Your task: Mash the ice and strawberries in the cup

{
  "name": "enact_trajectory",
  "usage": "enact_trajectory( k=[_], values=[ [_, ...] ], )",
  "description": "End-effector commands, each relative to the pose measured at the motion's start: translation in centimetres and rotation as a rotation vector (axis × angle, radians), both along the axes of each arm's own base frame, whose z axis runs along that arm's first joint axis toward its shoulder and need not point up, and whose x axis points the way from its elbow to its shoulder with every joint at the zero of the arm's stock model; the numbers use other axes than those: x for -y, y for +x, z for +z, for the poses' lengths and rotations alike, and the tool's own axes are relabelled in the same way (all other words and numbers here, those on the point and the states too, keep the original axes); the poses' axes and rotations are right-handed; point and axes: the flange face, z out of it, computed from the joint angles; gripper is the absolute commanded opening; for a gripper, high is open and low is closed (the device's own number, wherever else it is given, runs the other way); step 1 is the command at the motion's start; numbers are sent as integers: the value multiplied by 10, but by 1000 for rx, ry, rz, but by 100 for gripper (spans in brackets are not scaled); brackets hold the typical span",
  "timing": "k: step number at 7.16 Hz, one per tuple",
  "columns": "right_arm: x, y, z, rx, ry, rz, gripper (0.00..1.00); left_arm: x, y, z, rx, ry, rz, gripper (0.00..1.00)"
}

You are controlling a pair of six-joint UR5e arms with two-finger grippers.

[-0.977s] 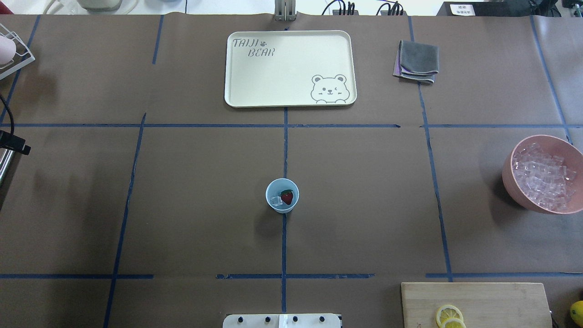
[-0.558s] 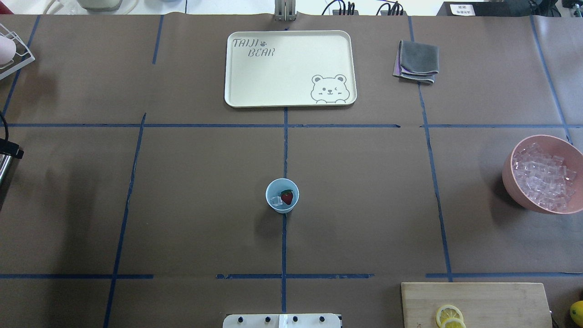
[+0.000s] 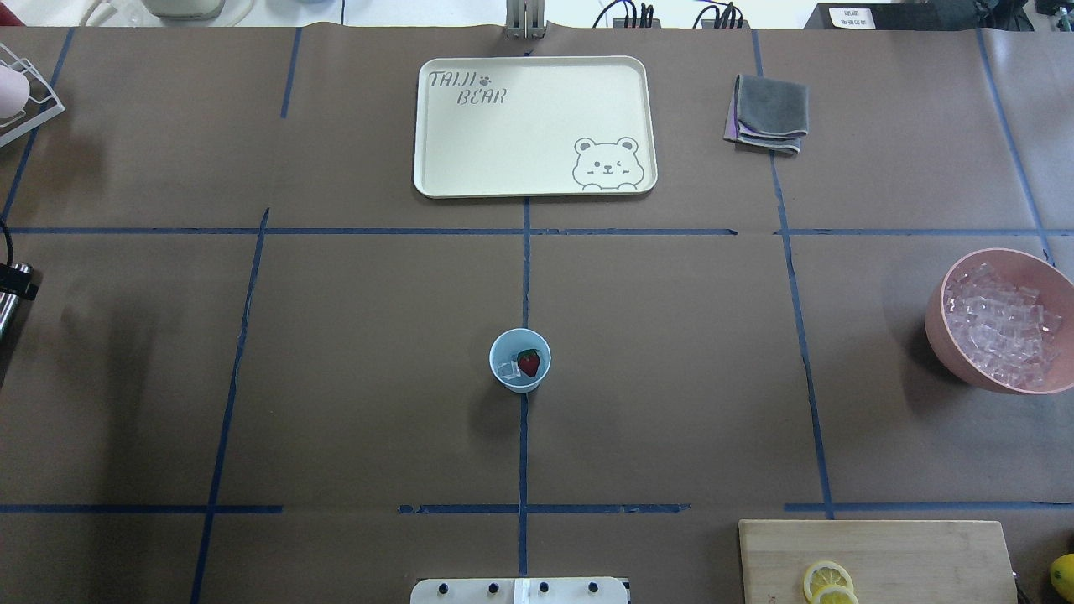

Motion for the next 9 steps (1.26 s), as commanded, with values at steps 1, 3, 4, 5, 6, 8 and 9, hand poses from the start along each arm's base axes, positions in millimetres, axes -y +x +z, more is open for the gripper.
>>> enact_trajectory(
  k=[1, 3, 4, 5, 6, 8, 9],
  values=[
    [1, 0, -1, 0, 2, -1, 99, 1, 2, 6, 5, -13, 0, 100],
    [1, 0, -1, -2, 2, 0, 99, 1, 2, 5, 4, -17, -5, 100],
    [1, 0, -1, -2, 2, 0, 99, 1, 3, 7, 5, -19, -4, 100],
    [1, 0, -1, -2, 2, 0, 99, 1, 3, 8, 6, -26, -8, 100],
    [1, 0, -1, -2, 2, 0, 99, 2, 3, 8, 5, -31, -13, 100],
    [4, 0, -2, -2, 5, 0, 99, 2, 3, 7, 5, -29, -13, 100],
    [4, 0, -2, -2, 5, 0, 99, 2, 3, 7, 4, -28, -13, 99]
  ],
)
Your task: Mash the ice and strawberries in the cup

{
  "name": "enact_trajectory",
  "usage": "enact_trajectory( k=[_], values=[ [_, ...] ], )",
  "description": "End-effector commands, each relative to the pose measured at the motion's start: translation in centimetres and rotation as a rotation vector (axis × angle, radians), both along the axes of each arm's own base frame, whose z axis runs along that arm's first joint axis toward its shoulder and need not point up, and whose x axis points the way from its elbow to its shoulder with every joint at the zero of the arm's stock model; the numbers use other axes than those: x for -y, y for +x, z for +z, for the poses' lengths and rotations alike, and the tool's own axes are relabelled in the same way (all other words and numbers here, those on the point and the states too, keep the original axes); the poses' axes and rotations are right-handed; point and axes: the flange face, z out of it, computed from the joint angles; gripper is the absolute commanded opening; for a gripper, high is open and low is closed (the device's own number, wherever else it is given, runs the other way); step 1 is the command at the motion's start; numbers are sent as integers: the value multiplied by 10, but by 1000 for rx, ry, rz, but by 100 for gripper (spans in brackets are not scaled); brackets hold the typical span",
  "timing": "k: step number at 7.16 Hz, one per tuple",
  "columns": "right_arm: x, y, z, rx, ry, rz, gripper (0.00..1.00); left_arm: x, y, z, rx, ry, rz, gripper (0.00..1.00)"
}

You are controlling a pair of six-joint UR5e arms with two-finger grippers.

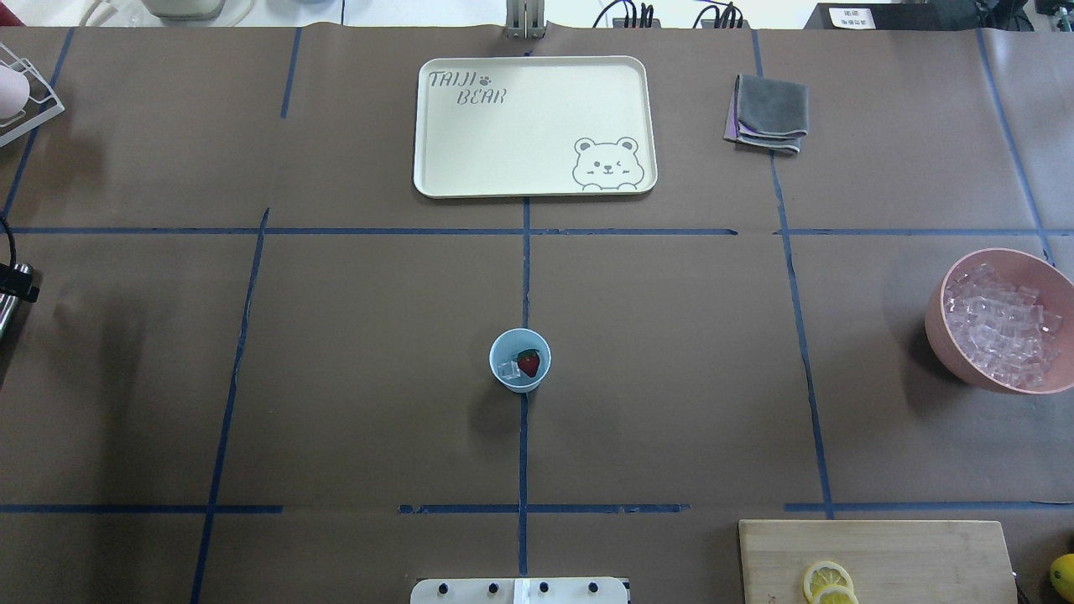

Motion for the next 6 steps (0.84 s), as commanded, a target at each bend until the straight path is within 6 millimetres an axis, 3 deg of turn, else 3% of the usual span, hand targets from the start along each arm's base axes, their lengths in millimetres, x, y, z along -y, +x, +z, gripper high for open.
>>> enact_trajectory(
  k=[1, 2, 6],
  values=[
    [1, 0, 0, 0, 1, 0, 99, 0, 0, -2, -2, 4, 0, 90],
    [2, 0, 0, 0, -1, 0, 99, 0, 0, -2, -2, 4, 0, 85],
    [3, -1, -1, 0, 1, -2, 99, 0, 1, 0, 0, 0, 1, 86]
  ],
)
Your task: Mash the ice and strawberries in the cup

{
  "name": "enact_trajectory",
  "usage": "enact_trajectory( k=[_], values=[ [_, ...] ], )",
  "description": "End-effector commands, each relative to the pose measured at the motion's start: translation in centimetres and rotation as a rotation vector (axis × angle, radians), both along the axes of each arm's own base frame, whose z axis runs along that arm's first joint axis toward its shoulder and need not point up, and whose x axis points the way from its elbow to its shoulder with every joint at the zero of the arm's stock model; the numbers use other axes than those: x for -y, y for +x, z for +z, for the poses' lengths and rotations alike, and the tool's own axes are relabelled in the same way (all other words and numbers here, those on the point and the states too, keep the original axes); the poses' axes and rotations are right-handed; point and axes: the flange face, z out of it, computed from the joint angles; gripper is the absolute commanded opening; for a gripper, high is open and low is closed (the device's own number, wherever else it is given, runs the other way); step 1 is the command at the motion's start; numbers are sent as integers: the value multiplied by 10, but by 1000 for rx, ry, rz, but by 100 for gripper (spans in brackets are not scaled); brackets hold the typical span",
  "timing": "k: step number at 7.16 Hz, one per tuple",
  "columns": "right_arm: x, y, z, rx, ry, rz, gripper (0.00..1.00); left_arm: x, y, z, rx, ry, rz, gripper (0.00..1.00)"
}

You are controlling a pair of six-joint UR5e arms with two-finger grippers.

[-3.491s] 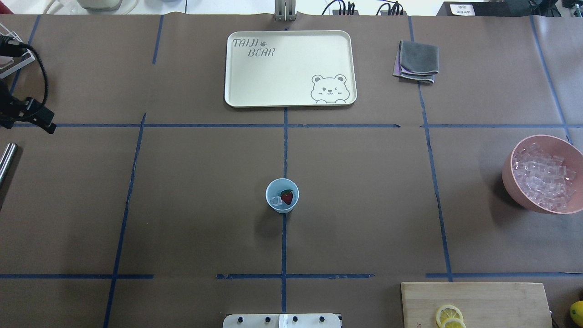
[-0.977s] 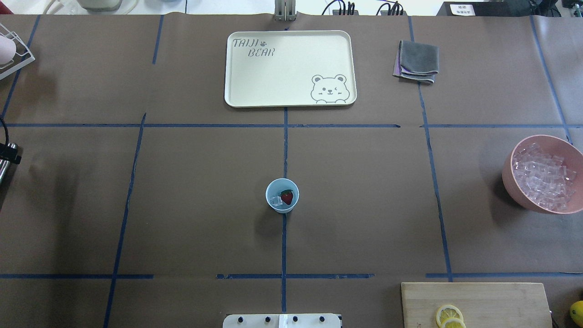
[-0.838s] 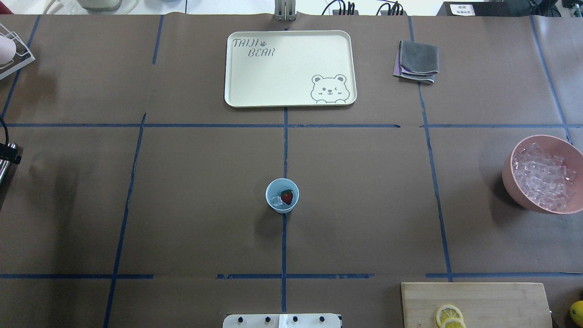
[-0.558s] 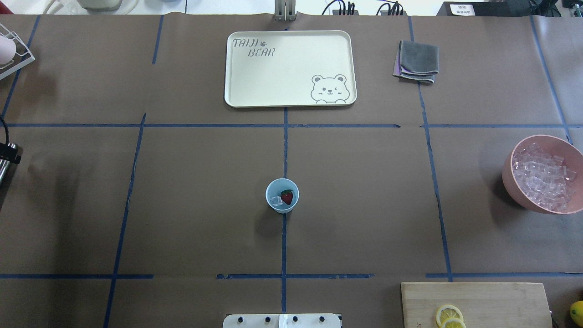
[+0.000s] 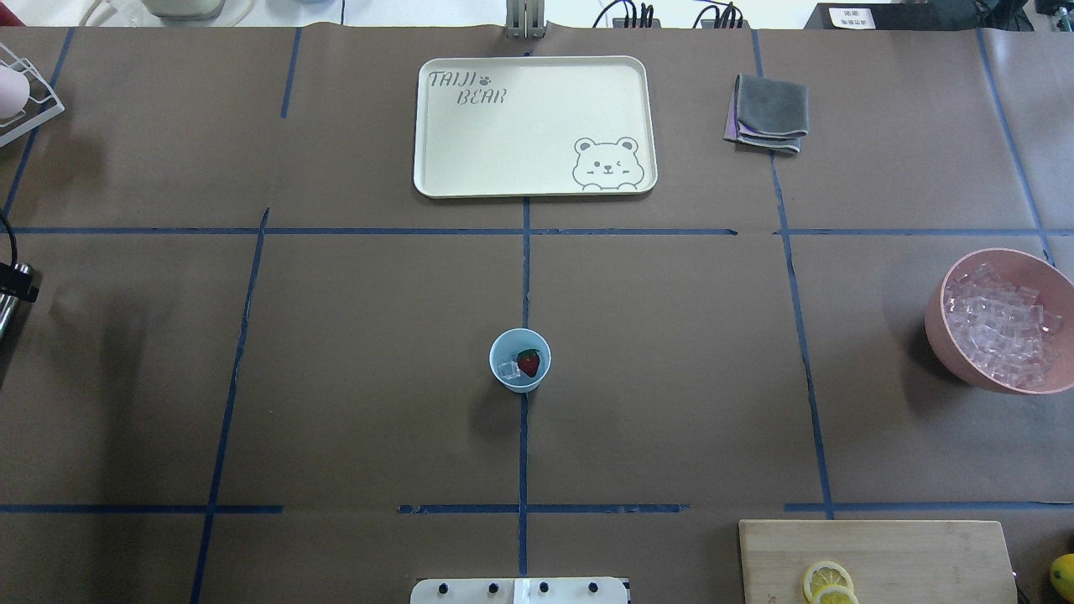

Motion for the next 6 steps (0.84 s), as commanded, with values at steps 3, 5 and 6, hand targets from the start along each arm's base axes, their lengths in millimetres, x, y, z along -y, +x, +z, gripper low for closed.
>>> enact_trajectory(
  k=[3, 5, 6],
  values=[
    [0, 0, 0, 1, -1, -1, 99, -2, 3, 7, 5, -11, 8, 86],
    [1, 0, 0, -1, 0, 0, 99, -2, 3, 7, 5, -11, 8, 86],
    [1, 0, 0, -1, 0, 0, 99, -2, 3, 7, 5, -11, 8, 76]
  ],
)
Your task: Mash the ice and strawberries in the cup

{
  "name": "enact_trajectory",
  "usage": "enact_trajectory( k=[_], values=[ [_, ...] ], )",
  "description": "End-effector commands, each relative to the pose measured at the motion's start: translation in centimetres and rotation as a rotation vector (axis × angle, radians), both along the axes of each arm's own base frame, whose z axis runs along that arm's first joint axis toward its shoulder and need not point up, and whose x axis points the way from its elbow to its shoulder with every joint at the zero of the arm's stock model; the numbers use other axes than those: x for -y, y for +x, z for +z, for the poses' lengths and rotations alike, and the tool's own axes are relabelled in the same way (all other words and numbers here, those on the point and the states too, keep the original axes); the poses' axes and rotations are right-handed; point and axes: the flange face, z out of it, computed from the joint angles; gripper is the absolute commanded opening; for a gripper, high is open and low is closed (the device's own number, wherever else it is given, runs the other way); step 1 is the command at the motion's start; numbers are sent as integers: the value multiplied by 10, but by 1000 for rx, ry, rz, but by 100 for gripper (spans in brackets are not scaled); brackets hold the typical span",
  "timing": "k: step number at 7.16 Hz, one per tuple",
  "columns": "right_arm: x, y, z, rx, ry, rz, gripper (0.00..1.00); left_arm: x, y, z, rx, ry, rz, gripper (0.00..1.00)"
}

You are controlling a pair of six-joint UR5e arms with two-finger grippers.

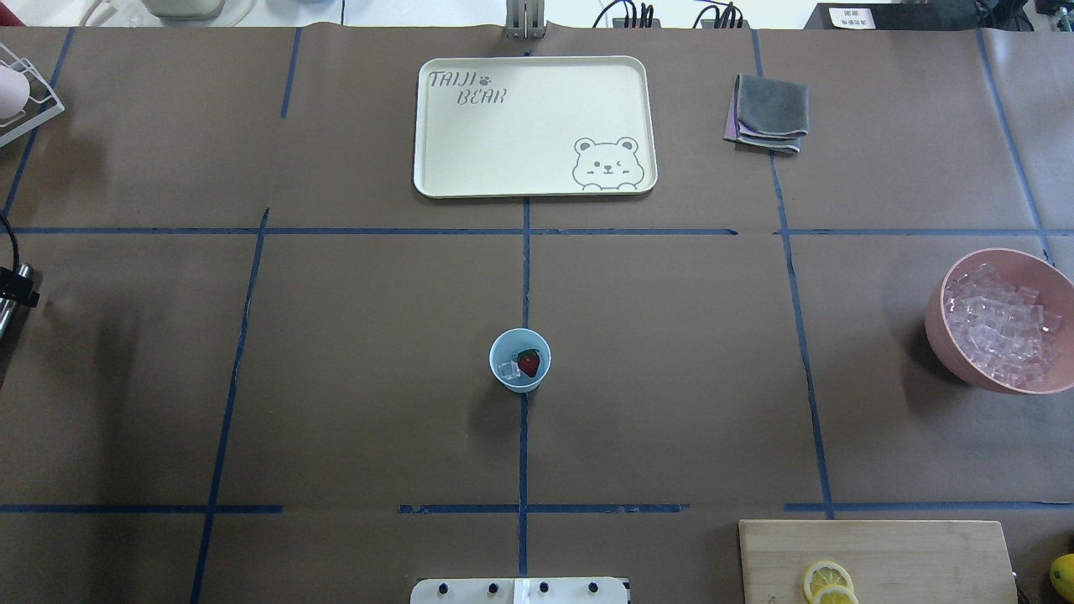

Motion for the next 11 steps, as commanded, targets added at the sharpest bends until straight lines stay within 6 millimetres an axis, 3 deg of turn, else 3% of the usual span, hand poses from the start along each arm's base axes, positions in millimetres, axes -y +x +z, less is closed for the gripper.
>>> enact_trajectory(
  k=[1, 5, 7, 9, 11],
  values=[
    [0, 0, 1, 0, -1, 0, 99, 0, 0, 0, 0, 0, 0, 62],
    [1, 0, 1, 0, -1, 0, 99, 0, 0, -2, -2, 7, 2, 4],
    [2, 1, 0, -8, 1, 2, 99, 1, 0, -25, -28, 38, 3, 0],
    [2, 1, 0, -8, 1, 2, 99, 8, -5, -90, -81, 134, -7, 0],
    [3, 1, -1, -6, 2, 2, 99, 25, -50, -168, -120, 243, -94, 0]
  ],
)
